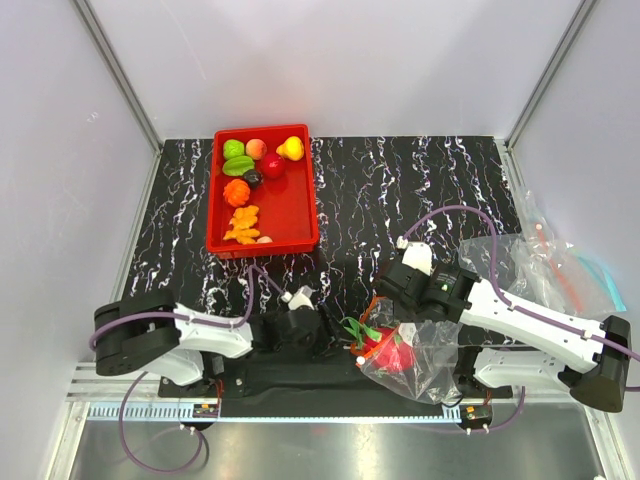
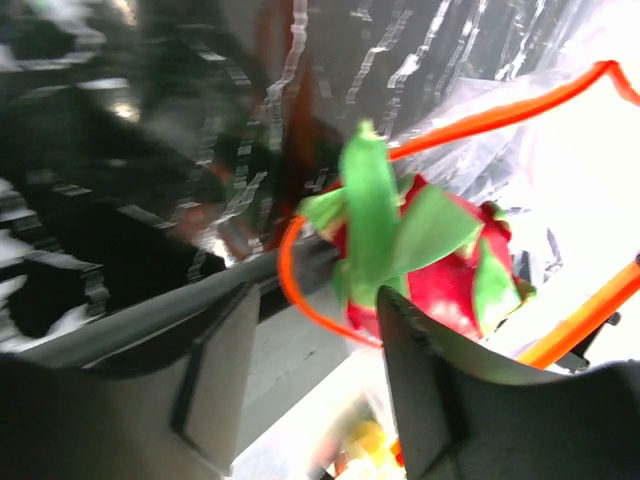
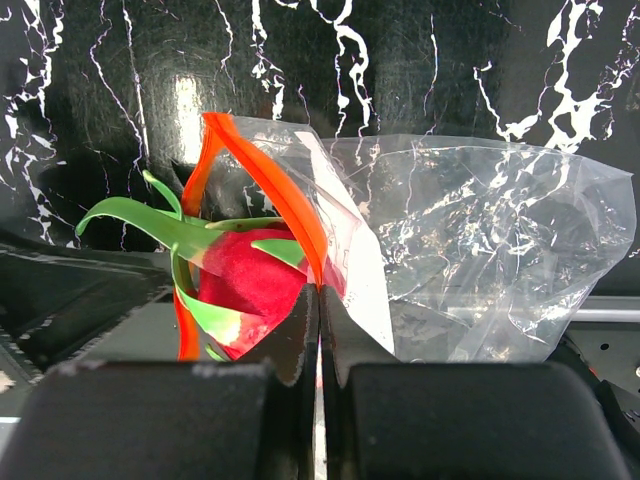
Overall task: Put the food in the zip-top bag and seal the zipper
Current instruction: Place the fake fruit in the zipper food storage bag, then adjust the zipper food storage bag at the center of the board.
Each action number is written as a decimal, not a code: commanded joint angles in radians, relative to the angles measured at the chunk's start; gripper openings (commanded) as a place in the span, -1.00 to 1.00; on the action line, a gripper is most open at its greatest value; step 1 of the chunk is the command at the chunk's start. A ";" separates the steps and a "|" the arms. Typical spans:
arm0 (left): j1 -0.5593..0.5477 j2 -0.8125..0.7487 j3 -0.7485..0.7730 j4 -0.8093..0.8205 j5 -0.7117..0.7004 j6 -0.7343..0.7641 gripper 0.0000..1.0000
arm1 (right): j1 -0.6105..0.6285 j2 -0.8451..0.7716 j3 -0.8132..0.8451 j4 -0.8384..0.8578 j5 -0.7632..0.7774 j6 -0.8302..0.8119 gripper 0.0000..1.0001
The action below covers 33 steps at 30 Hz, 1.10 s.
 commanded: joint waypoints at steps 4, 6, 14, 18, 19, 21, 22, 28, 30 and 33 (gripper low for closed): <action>-0.033 0.094 0.111 0.105 0.033 -0.010 -0.10 | -0.001 -0.024 -0.003 0.007 -0.003 0.013 -1.00; -0.045 0.119 0.110 0.118 0.036 -0.031 -0.10 | -0.001 -0.024 -0.002 0.002 -0.002 0.013 -1.00; -0.062 0.073 0.061 0.042 -0.037 -0.065 -0.06 | -0.003 -0.038 -0.003 -0.007 -0.002 0.016 -1.00; -0.062 0.013 0.064 -0.057 -0.089 -0.045 -0.04 | -0.001 -0.038 -0.002 -0.010 -0.002 0.016 -1.00; -0.062 0.002 0.067 -0.081 -0.100 -0.040 -0.01 | -0.001 -0.039 -0.002 -0.012 0.000 0.016 -1.00; -0.062 -0.031 0.070 -0.143 -0.134 -0.036 0.01 | -0.003 -0.039 -0.002 -0.012 0.000 0.016 -1.00; -0.062 -0.039 0.072 -0.158 -0.142 -0.036 0.04 | -0.001 -0.038 0.000 -0.010 -0.002 0.014 -1.00; -0.070 -0.012 0.070 -0.097 -0.074 -0.059 0.05 | -0.001 -0.027 0.007 -0.012 0.000 0.011 -1.00; -0.079 0.020 0.070 -0.063 -0.059 -0.068 0.04 | -0.001 -0.024 0.012 -0.012 0.000 0.011 -1.00; -0.084 0.066 0.072 -0.014 -0.033 -0.074 -0.04 | -0.001 -0.025 0.013 -0.015 0.001 0.013 -1.00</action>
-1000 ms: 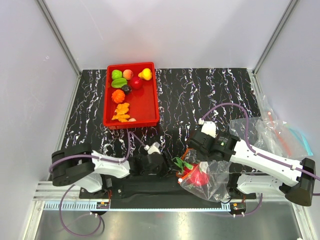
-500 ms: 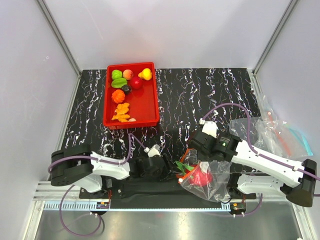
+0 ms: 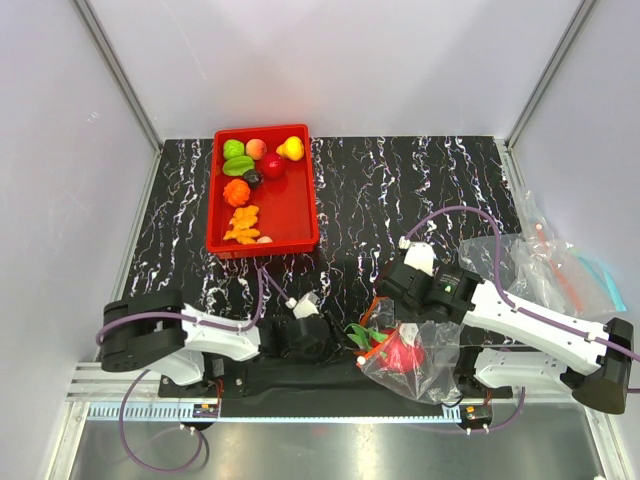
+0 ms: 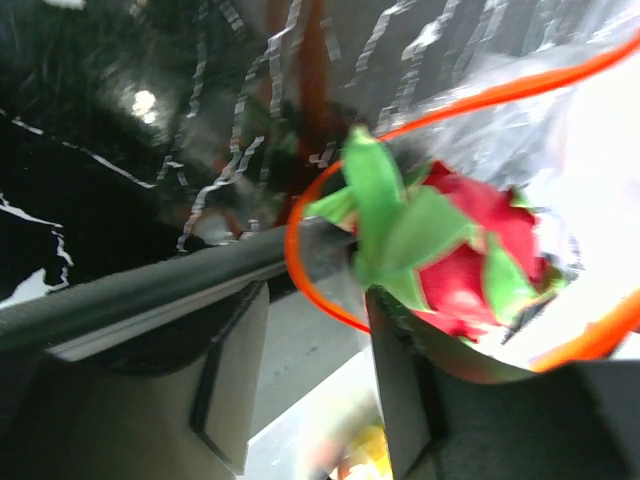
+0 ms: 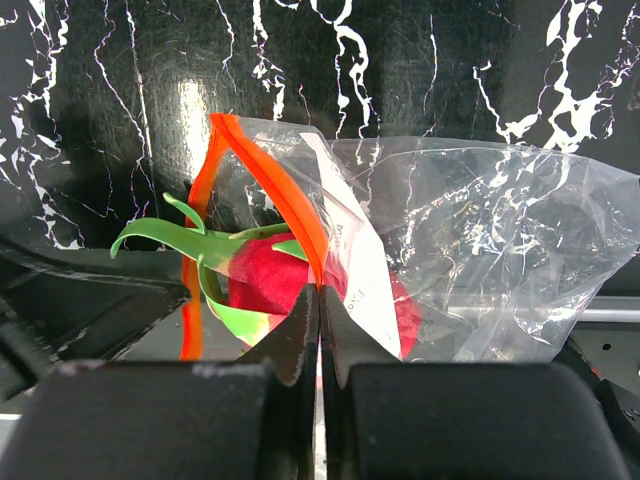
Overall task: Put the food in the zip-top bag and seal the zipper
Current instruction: Adjust the zipper food storage bag at the center of the board.
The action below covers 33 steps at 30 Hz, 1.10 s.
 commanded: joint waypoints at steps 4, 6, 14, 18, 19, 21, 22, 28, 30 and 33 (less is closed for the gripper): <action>-0.015 0.094 0.012 0.130 0.056 -0.031 -0.11 | -0.001 -0.009 0.014 -0.014 0.001 0.011 -1.00; -0.017 0.106 0.024 0.142 0.062 -0.031 -0.21 | -0.003 -0.008 0.012 -0.014 0.003 0.012 -1.00; -0.006 0.106 0.043 0.173 0.003 -0.015 -1.00 | -0.001 -0.015 0.006 -0.007 -0.003 0.012 -1.00; -0.006 0.096 0.113 0.064 -0.025 0.099 -1.00 | -0.003 -0.021 0.002 0.014 -0.019 -0.006 -1.00; -0.006 0.085 0.157 0.028 -0.037 0.127 -1.00 | -0.003 -0.030 0.002 0.026 -0.035 -0.017 -1.00; -0.006 0.071 0.205 -0.109 -0.083 0.213 -1.00 | -0.003 -0.035 0.003 0.061 -0.051 -0.038 -1.00; -0.006 0.054 0.230 -0.146 -0.100 0.241 -1.00 | -0.001 -0.043 0.008 0.072 -0.059 -0.044 -1.00; -0.006 -0.091 0.400 -0.495 -0.328 0.438 -1.00 | -0.001 -0.052 0.080 0.097 -0.044 -0.078 -1.00; 0.000 -0.137 0.478 -0.565 -0.376 0.544 -1.00 | -0.001 -0.061 0.121 0.074 -0.011 -0.073 -1.00; 0.015 -0.216 0.619 -0.678 -0.409 0.712 -1.00 | -0.003 -0.112 0.169 0.069 0.053 -0.064 -1.00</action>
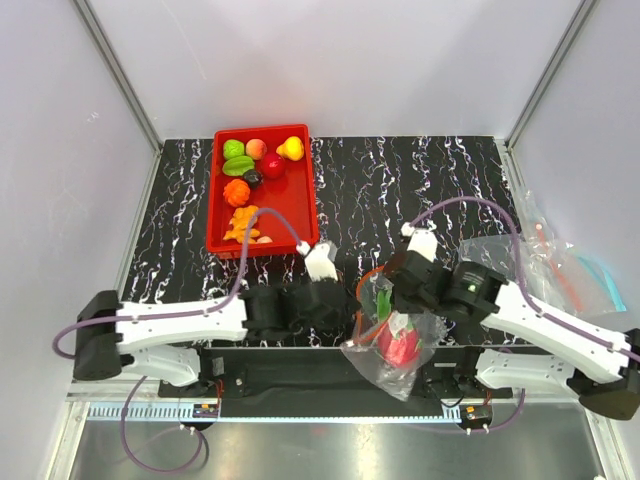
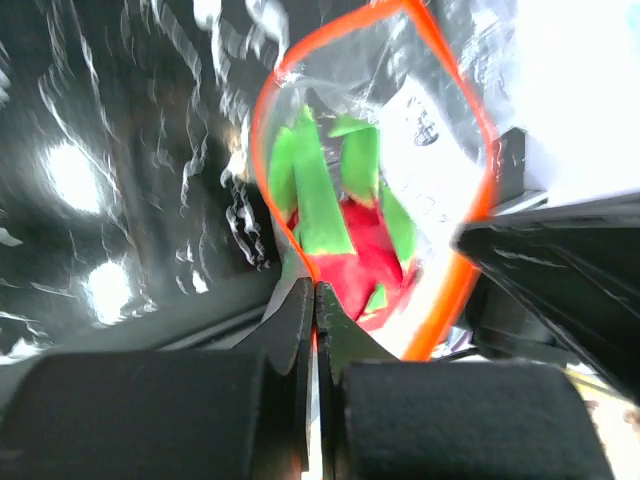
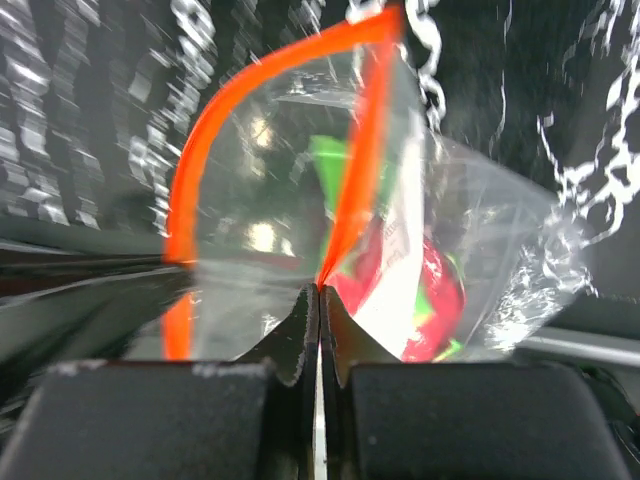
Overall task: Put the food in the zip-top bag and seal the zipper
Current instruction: Adjust the zipper food storage bag at the center of the board.
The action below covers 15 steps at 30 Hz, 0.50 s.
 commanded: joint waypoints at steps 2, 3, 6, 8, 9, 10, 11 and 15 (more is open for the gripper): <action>0.018 -0.105 0.218 -0.220 -0.163 0.299 -1.00 | -0.001 -0.092 0.103 0.037 0.099 -0.007 -1.00; 0.018 -0.119 0.284 -0.246 -0.165 0.357 -1.00 | -0.001 -0.124 0.108 0.048 0.110 -0.004 -1.00; 0.018 -0.148 0.350 -0.332 -0.171 0.432 -1.00 | -0.001 -0.196 0.093 0.104 0.122 -0.004 -1.00; 0.018 -0.164 0.392 -0.378 -0.179 0.457 -1.00 | -0.001 -0.225 0.073 0.127 0.142 0.001 -1.00; 0.020 -0.177 0.399 -0.386 -0.179 0.482 -1.00 | -0.003 -0.245 0.068 0.135 0.150 -0.002 -1.00; 0.018 -0.185 0.404 -0.391 -0.177 0.494 -1.00 | -0.001 -0.250 0.063 0.147 0.157 -0.005 -1.00; 0.020 -0.191 0.404 -0.392 -0.180 0.503 -1.00 | -0.001 -0.250 0.066 0.155 0.160 -0.013 -1.00; 0.037 -0.175 0.400 -0.391 -0.167 0.560 -1.00 | -0.001 -0.163 0.112 0.189 0.148 -0.068 -1.00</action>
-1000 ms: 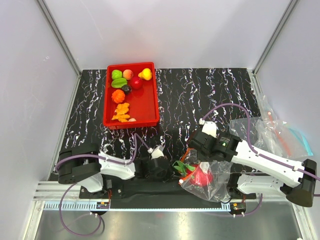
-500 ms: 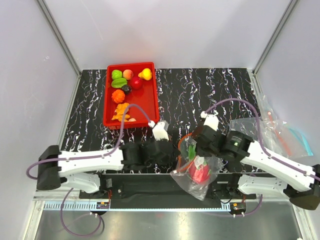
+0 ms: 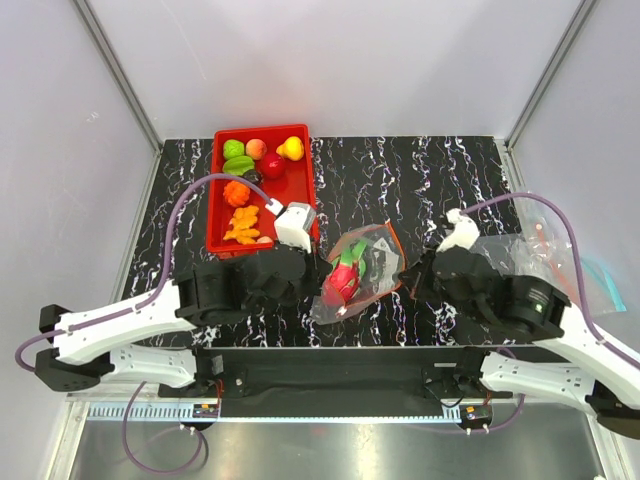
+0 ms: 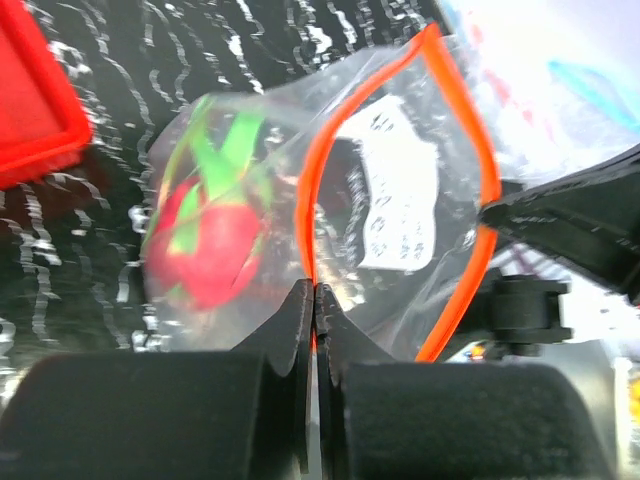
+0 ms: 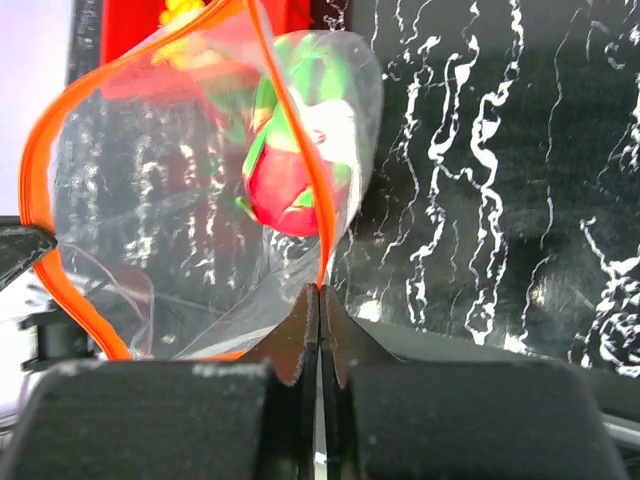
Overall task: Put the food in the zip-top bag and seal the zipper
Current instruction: Adjust the zipper food storage bag at the center of the board.
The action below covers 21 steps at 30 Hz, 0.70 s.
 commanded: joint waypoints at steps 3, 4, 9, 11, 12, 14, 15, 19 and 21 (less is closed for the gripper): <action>0.033 0.045 0.030 0.009 0.003 0.142 -0.97 | -0.003 0.161 0.102 0.068 0.065 -0.103 -1.00; 0.045 0.054 0.030 0.018 0.030 0.149 -0.97 | -0.001 0.219 0.119 0.048 0.112 -0.098 -1.00; 0.177 0.114 0.040 0.058 0.180 0.190 -0.97 | -0.053 0.305 0.183 -0.005 0.162 -0.101 -1.00; 0.216 0.122 0.066 0.058 0.211 0.208 -0.89 | -0.083 0.293 0.180 0.013 0.147 -0.109 -1.00; 0.223 0.120 0.074 0.052 0.211 0.231 -0.82 | -0.107 0.285 0.179 0.022 0.140 -0.118 -1.00; 0.248 0.116 0.092 0.031 0.190 0.251 -0.56 | -0.129 0.262 0.173 0.042 0.128 -0.137 -1.00; 0.259 0.099 0.094 0.026 0.187 0.264 -0.32 | -0.142 0.251 0.171 0.048 0.117 -0.143 -1.00; 0.324 0.036 0.068 0.018 0.162 0.296 0.91 | -0.162 0.248 0.166 0.045 0.116 -0.154 -1.00; 0.369 -0.001 0.048 0.017 0.097 0.314 0.98 | -0.167 0.244 0.151 0.050 0.116 -0.155 -1.00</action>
